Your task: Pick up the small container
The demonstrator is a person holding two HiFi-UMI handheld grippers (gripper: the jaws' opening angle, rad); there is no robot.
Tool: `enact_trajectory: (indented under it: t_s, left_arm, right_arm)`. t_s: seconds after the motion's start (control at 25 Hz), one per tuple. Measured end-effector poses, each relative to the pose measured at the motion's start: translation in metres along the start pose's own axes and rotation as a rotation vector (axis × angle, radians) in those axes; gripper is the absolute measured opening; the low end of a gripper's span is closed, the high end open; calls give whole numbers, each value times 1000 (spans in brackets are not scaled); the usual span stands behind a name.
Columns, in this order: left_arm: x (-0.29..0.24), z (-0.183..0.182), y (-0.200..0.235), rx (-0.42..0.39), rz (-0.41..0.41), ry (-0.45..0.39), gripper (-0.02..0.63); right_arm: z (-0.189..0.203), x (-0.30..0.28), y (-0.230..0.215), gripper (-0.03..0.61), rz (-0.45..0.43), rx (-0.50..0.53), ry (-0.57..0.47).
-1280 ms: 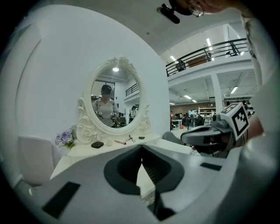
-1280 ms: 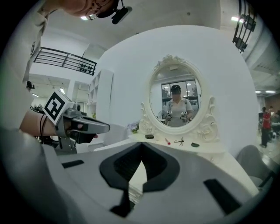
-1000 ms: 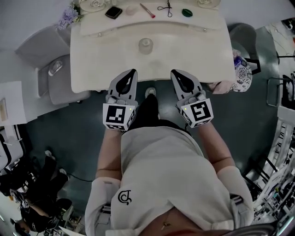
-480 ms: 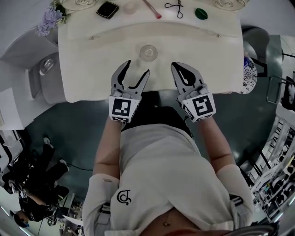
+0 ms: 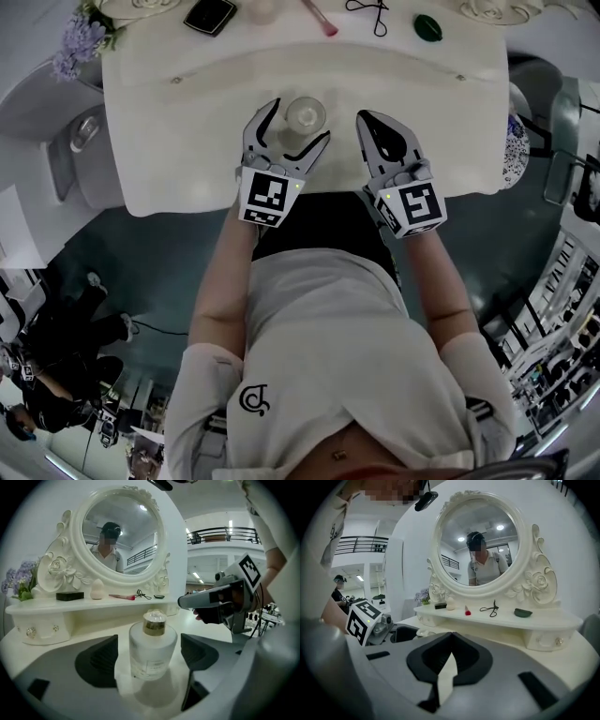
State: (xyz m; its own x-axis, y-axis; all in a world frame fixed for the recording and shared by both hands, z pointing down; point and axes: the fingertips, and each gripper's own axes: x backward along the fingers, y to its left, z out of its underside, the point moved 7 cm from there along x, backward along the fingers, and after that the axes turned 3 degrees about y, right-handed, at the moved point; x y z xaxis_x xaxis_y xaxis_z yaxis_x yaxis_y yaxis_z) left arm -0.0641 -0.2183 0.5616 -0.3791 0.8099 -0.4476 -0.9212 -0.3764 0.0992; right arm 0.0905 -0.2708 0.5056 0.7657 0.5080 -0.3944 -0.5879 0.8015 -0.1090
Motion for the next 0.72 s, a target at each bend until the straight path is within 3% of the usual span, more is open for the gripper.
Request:
enact_trajectory:
  t_s: [0.32,0.52,0.64,0.72]
  left_arm:
    - [-24,2,3,-27,-7,48,410]
    - [-28,3,3,-50,-2,81,403]
    - [-28,2,0,-68,-1,80,351]
    - [-29,2,-1,-65,-9,78,351]
  right_arm:
    - [1,-6,-26,6,5,-83,43]
    - [-1,-7,-35,6,-16,-78,66]
    - [-2,-6,-39,6,-29,-78,74]
    - [-3,-6,-41,6,-35,-68,82]
